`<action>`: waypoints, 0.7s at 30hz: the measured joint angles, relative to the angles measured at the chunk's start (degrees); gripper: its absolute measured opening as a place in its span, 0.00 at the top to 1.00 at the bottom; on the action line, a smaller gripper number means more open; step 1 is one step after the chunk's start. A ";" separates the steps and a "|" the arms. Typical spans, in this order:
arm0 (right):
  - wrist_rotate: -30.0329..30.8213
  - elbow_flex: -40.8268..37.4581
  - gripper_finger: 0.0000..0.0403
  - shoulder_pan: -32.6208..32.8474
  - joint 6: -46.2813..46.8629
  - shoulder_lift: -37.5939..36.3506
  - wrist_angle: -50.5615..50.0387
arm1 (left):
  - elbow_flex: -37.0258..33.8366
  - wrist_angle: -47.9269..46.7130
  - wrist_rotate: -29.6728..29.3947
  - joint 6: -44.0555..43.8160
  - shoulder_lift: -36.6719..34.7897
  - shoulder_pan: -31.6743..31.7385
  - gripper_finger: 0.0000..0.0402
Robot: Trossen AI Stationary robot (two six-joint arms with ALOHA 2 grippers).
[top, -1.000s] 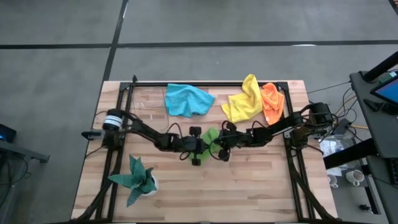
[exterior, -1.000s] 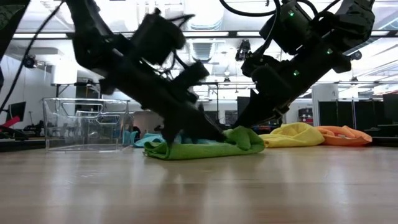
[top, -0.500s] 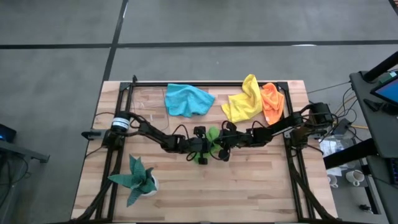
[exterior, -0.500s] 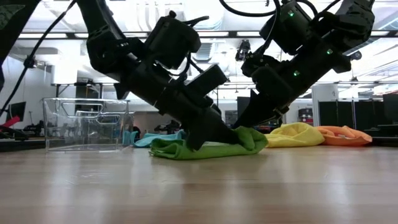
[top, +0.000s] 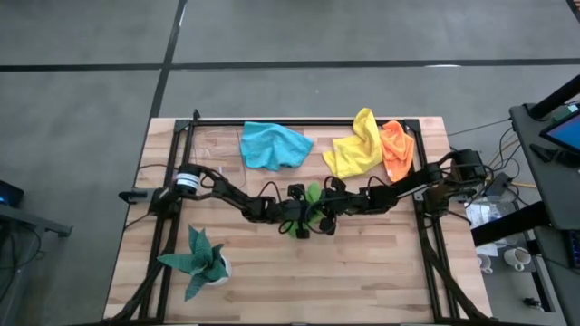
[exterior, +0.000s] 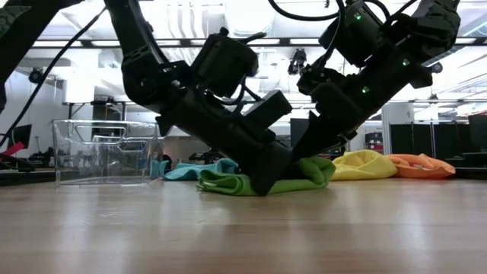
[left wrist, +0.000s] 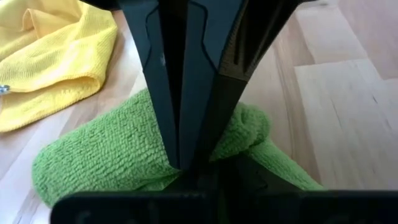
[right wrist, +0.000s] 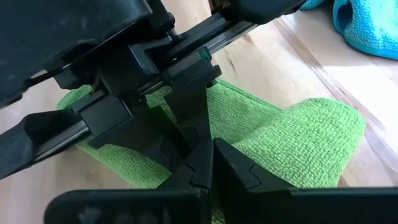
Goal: Roll microfiber towels into tight, uniform cylinder then place into a basket
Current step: Roll the green microfiber towel
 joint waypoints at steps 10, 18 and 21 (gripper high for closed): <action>-0.36 0.07 0.98 -0.02 0.54 -0.02 -0.29 | -0.67 1.00 -1.17 -1.45 0.11 0.44 1.00; -0.87 -0.71 0.98 -0.04 1.49 0.20 -1.02 | -1.16 -11.93 -2.59 3.32 -6.25 0.55 1.00; -0.91 -0.75 0.98 -0.02 1.35 0.11 -0.91 | -1.82 -13.38 -2.59 3.11 -9.70 0.59 1.00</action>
